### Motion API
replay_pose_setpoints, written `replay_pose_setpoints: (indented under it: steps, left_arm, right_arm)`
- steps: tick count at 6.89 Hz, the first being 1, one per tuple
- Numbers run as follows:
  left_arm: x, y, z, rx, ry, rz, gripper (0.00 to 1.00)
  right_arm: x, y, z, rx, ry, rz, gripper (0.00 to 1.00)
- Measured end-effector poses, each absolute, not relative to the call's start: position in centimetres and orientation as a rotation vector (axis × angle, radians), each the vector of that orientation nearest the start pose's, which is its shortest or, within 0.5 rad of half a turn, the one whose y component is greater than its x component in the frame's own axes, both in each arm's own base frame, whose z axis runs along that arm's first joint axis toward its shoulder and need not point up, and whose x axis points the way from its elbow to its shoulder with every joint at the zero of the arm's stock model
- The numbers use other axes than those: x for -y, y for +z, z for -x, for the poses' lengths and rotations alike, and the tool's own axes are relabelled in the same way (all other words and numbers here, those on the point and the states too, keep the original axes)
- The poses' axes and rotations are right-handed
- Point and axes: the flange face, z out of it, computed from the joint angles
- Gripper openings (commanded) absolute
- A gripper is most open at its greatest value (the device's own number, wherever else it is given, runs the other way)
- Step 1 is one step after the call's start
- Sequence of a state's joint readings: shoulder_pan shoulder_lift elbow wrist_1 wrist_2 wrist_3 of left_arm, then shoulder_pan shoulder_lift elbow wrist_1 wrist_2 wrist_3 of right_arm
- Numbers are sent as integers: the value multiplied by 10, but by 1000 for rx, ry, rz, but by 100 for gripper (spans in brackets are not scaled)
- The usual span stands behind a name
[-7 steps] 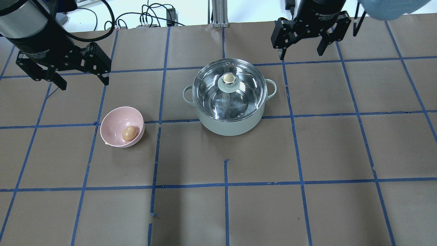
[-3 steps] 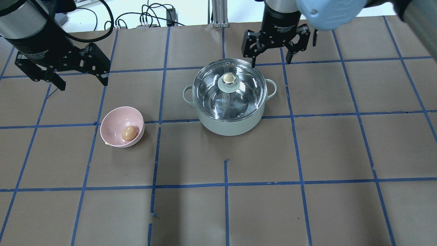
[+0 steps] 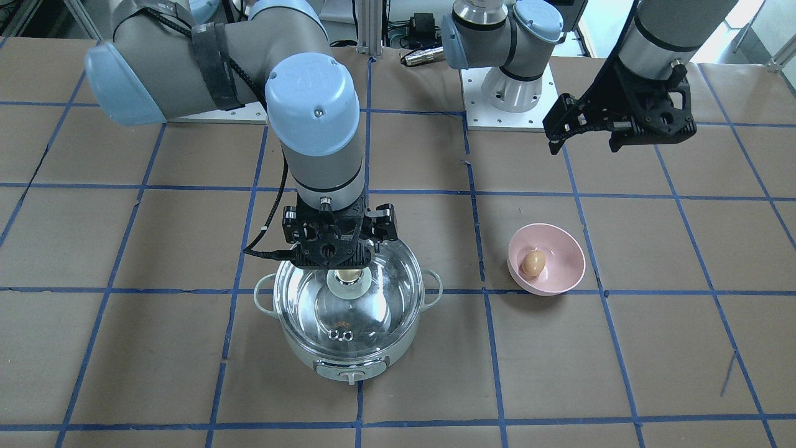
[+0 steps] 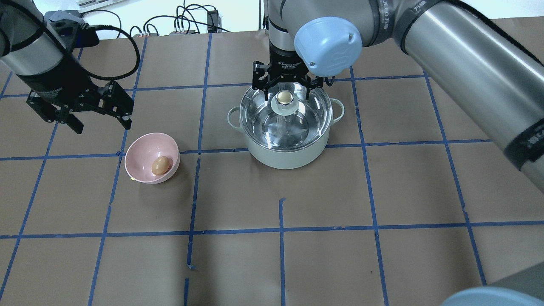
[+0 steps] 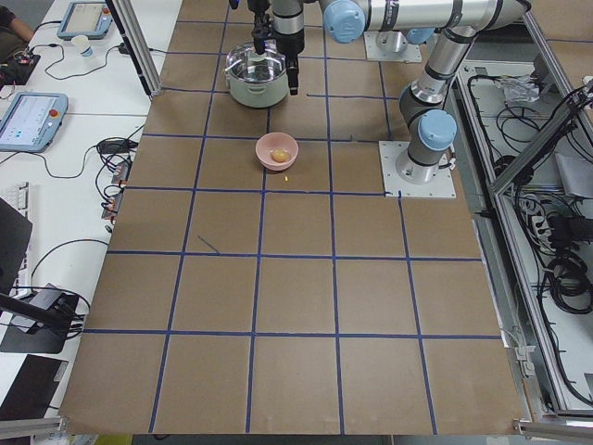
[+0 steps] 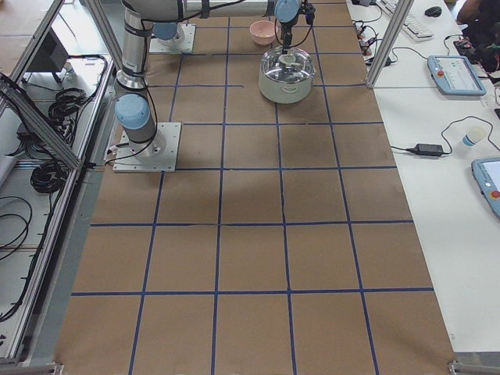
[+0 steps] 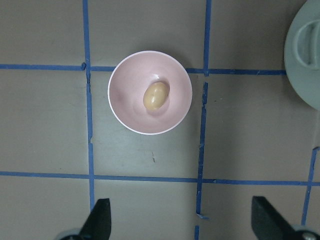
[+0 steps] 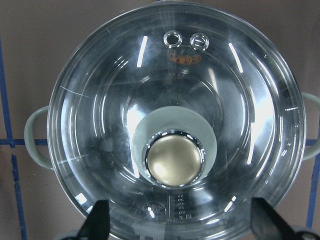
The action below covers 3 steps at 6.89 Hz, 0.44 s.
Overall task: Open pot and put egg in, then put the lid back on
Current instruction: 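Grasp the lid knob with the right gripper while the left gripper descends into the bowl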
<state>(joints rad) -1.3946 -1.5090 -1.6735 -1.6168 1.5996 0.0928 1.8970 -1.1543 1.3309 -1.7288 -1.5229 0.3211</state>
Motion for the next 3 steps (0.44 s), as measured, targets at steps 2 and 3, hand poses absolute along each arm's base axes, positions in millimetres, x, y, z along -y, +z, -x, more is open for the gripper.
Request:
replay_pose_setpoints:
  steps: [2, 3]
  left_arm:
    - [485, 411, 26, -3119, 150, 171, 100]
    - [490, 387, 23, -3119, 143, 173, 100]
  right_arm:
    - [579, 359, -340, -3121, 19, 11, 96]
    - [581, 353, -341, -3120, 0, 10, 95]
